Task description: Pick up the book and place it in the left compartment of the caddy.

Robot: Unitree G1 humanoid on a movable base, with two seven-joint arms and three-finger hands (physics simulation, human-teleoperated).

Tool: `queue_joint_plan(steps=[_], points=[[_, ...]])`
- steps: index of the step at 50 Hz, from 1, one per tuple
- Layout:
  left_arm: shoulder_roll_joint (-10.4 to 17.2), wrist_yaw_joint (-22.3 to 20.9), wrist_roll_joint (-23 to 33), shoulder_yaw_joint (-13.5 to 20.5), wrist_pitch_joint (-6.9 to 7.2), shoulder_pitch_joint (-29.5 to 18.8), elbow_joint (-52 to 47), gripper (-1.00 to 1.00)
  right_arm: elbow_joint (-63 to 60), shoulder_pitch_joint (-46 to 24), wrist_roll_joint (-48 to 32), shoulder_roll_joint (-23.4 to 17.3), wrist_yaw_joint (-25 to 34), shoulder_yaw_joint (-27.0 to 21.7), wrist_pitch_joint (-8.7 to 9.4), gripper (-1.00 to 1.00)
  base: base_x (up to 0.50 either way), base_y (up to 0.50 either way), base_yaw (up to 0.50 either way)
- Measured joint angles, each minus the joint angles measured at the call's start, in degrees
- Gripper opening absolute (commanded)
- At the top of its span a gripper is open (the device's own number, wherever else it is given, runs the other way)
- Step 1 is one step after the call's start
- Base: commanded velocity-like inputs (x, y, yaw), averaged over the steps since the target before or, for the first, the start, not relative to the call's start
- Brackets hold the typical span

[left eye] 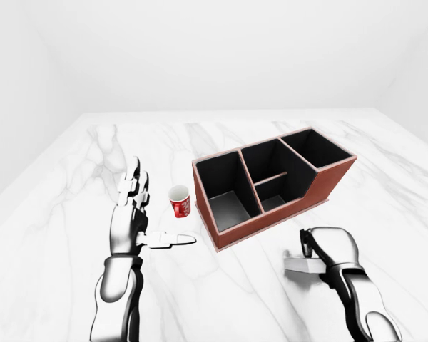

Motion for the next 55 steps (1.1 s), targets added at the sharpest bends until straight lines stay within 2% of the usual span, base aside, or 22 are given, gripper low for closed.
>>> queue_joint_plan(steps=[6,12,16,19,24,30,39,44,55], points=[[0.0,0.0,0.1,0.1,0.0,0.0,-0.4,1.0,-5.1,3.6,6.3,-0.9,3.7,-11.3,0.0,-1.0,0.0,0.0,0.0],[-0.1,0.1,0.2,-0.1,0.0,0.1,-0.8,1.0,-10.7,4.0,14.7,-0.5,10.8,-22.9,0.01,-1.0,0.0,0.0,0.0],[-0.1,0.1,0.2,-0.1,0.0,0.1,-1.1,1.0,-15.0,3.0,20.0,-0.4,16.3,-27.9,0.01,-1.0,0.0,0.0,0.0],[-0.1,0.1,0.2,-0.1,0.0,0.2,-1.1,1.0,-19.0,1.4,22.7,-0.1,20.6,-29.3,0.01,-1.0,0.0,0.0,0.0],[-0.1,0.1,0.2,-0.2,0.0,0.2,-1.1,1.0,-25.5,-1.7,26.3,-0.1,26.4,-28.9,0.0,-1.0,0.0,0.0,0.0],[-0.2,0.1,0.2,-0.3,0.0,0.4,-1.0,1.0,-31.2,-6.0,27.7,-1.0,31.3,-25.2,0.01,-1.0,0.0,0.0,0.0],[-0.1,0.1,0.3,-0.4,0.0,0.3,-0.9,1.0,-36.9,-12.3,31.2,-4.0,31.6,-21.4,0.51,-1.0,0.0,0.0,0.0],[-0.1,0.1,0.2,-0.4,0.0,0.3,-0.9,1.0,-39.2,-16.2,32.5,-5.7,31.6,-19.0,2.73,-1.0,0.0,0.0,0.0],[-0.2,0.1,0.2,-0.4,0.0,0.5,-0.9,1.0,-42.3,-25.8,30.6,-6.4,31.6,-10.1,9.68,-1.0,0.0,0.0,0.0]])
